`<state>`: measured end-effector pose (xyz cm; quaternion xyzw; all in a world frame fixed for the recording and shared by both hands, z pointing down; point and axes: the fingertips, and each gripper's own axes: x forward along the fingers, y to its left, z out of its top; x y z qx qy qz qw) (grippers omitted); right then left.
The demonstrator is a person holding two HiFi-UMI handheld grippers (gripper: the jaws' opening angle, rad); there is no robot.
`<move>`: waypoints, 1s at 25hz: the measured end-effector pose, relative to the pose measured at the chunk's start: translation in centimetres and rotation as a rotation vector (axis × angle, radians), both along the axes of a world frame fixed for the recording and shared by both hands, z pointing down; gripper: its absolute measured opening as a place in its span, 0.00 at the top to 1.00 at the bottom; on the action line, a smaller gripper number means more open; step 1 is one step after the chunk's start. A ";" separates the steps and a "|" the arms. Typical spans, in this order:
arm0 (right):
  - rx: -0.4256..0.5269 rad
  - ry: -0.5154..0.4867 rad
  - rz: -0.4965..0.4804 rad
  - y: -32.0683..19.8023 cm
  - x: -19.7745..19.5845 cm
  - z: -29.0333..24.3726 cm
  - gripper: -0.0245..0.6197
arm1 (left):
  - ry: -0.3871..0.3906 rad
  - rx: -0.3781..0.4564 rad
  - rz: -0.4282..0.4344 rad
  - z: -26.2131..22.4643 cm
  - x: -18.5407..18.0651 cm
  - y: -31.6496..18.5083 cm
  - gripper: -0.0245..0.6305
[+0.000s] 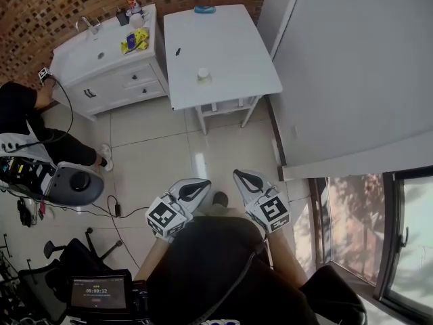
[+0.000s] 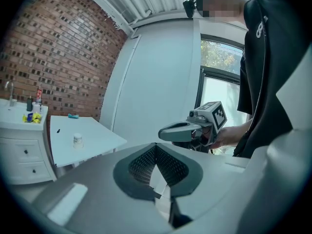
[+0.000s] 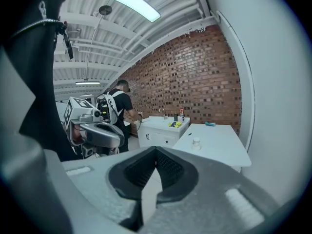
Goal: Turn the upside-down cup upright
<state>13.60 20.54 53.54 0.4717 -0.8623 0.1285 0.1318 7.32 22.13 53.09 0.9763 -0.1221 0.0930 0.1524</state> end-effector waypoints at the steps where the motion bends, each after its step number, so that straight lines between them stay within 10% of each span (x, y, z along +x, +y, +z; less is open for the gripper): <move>1: 0.005 -0.003 -0.008 -0.1 -0.4 -0.2 0.97 | 0.003 0.002 -0.005 0.0 -0.2 0.0 0.94; 25: 0.041 -0.011 -0.259 -0.2 -7.1 -0.8 0.97 | 0.022 0.025 -0.093 0.6 -2.8 -0.6 0.94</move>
